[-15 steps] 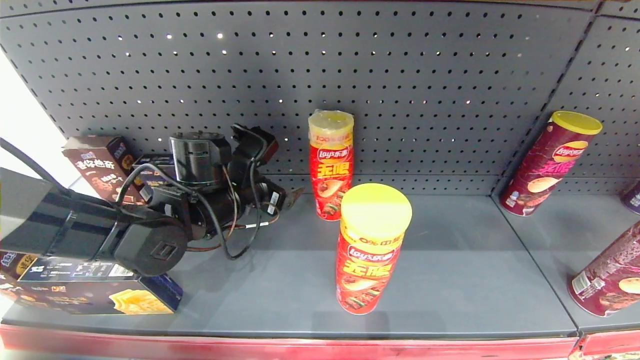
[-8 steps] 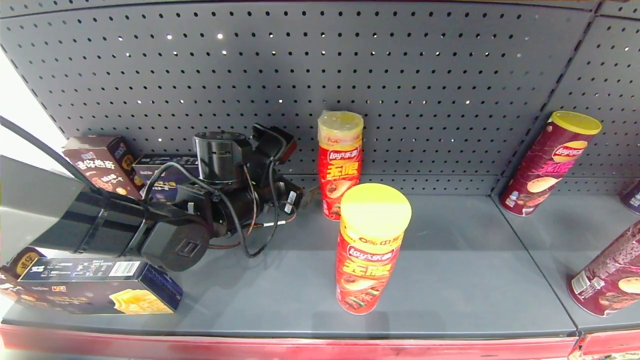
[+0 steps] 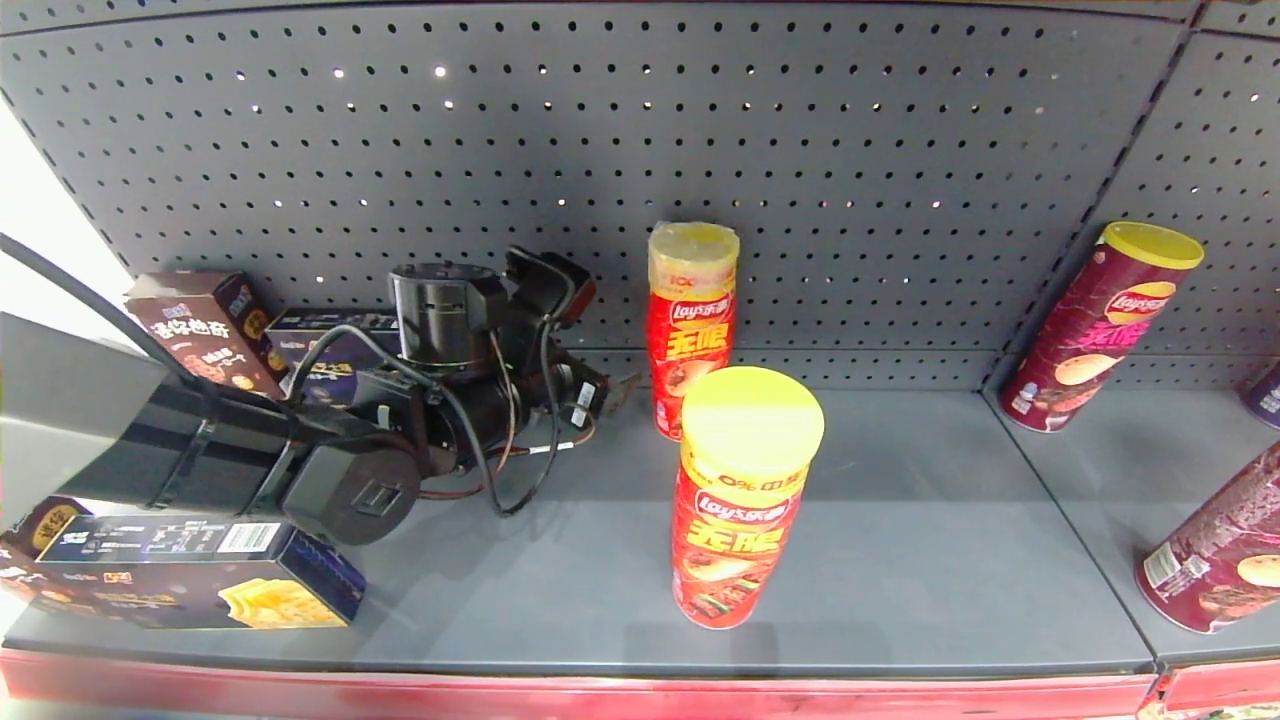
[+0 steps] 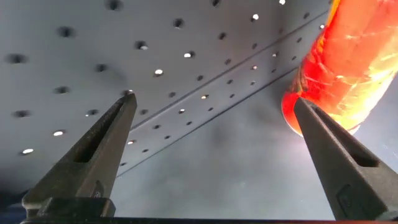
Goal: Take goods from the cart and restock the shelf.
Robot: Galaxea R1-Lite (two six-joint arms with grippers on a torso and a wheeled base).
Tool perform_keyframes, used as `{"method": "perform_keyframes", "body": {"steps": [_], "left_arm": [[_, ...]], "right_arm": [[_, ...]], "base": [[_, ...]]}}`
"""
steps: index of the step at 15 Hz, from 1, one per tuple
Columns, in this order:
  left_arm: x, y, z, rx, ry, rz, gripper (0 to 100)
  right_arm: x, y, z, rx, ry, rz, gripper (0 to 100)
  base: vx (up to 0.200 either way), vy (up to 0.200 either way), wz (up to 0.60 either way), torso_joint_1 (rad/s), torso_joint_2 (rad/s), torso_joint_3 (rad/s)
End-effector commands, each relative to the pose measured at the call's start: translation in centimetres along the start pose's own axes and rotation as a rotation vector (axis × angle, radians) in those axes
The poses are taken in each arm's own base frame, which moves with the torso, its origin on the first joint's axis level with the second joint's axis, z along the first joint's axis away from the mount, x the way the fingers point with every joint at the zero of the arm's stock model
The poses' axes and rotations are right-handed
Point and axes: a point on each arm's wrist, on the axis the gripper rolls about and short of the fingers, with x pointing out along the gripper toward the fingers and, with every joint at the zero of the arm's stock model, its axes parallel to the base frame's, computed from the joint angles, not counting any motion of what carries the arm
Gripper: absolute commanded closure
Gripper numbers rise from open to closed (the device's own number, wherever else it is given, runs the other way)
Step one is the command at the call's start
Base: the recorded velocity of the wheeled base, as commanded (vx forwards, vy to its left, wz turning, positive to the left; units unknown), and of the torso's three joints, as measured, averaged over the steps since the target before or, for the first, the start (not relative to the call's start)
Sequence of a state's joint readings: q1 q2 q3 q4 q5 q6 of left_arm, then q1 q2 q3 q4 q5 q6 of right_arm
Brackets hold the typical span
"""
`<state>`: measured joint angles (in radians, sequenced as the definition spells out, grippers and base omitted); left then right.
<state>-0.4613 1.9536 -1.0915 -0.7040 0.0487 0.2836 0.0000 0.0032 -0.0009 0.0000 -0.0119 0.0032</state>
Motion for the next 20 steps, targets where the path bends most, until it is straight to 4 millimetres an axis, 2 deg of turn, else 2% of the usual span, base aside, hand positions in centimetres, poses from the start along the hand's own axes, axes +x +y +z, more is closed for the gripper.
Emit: {"method": "perform_keyframes", "body": {"steps": [1, 3, 4, 7, 10, 13, 14, 15, 16, 17, 18, 20], "left_arm": [[-3.0, 1.8, 1.5, -0.003, -0.037, 0.052, 0], [-6.7, 2.4, 2.2, -0.004, -0.052, 0.072, 0], [-7.5, 2.6, 2.3, -0.005, -0.057, 0.082, 0], [-12.1, 3.5, 3.2, -0.01, -0.095, 0.152, 0], [-14.5, 3.7, 2.4, -0.013, -0.074, 0.202, 0], [-15.1, 3.7, 2.4, -0.019, -0.082, 0.212, 0], [-15.1, 4.1, 2.4, -0.024, -0.084, 0.227, 0], [-15.1, 4.2, 2.6, -0.024, -0.091, 0.232, 0], [-15.1, 4.2, 2.4, -0.024, -0.088, 0.231, 0], [-15.1, 4.2, 2.3, -0.026, -0.09, 0.231, 0], [-15.1, 4.2, 2.4, -0.026, -0.094, 0.233, 0], [-14.9, 4.2, 2.5, -0.026, -0.099, 0.231, 0]], "right_arm": [[0.0, 0.0, 0.0, 0.0, 0.002, 0.0, 0], [0.0, 0.0, 0.0, 0.0, 0.002, 0.0, 0], [0.0, 0.0, 0.0, 0.0, 0.002, 0.0, 0], [0.0, 0.0, 0.0, 0.0, 0.001, 0.0, 0], [0.0, 0.0, 0.0, 0.0, 0.002, 0.009, 0], [0.0, 0.0, 0.0, 0.0, 0.002, 0.001, 0], [-0.3, 0.0, 1.6, 0.005, -0.039, 0.024, 0], [-0.1, 0.1, 6.8, 0.032, -0.039, 0.066, 0], [1.3, 0.2, 8.8, 0.048, 0.039, 0.127, 0], [1.3, 0.3, 9.9, 0.029, 0.029, 0.232, 0], [1.5, 0.5, 10.0, 0.014, 0.04, 0.295, 0], [3.5, 1.0, 11.5, 0.002, 0.115, 0.456, 0]], "base": [[0.0, 0.0, 0.0, 0.0, 0.0, 0.0], [0.0, 0.0, 0.0, 0.0, 0.0, 0.0], [0.0, 0.0, 0.0, 0.0, 0.0, 0.0], [0.0, 0.0, 0.0, 0.0, 0.0, 0.0], [0.0, 0.0, 0.0, 0.0, 0.0, 0.0], [0.0, 0.0, 0.0, 0.0, 0.0, 0.0], [0.0, 0.0, 0.0, 0.0, 0.0, 0.0], [0.0, 0.0, 0.0, 0.0, 0.0, 0.0], [0.0, 0.0, 0.0, 0.0, 0.0, 0.0], [0.0, 0.0, 0.0, 0.0, 0.0, 0.0], [0.0, 0.0, 0.0, 0.0, 0.0, 0.0], [0.0, 0.0, 0.0, 0.0, 0.0, 0.0]]}}
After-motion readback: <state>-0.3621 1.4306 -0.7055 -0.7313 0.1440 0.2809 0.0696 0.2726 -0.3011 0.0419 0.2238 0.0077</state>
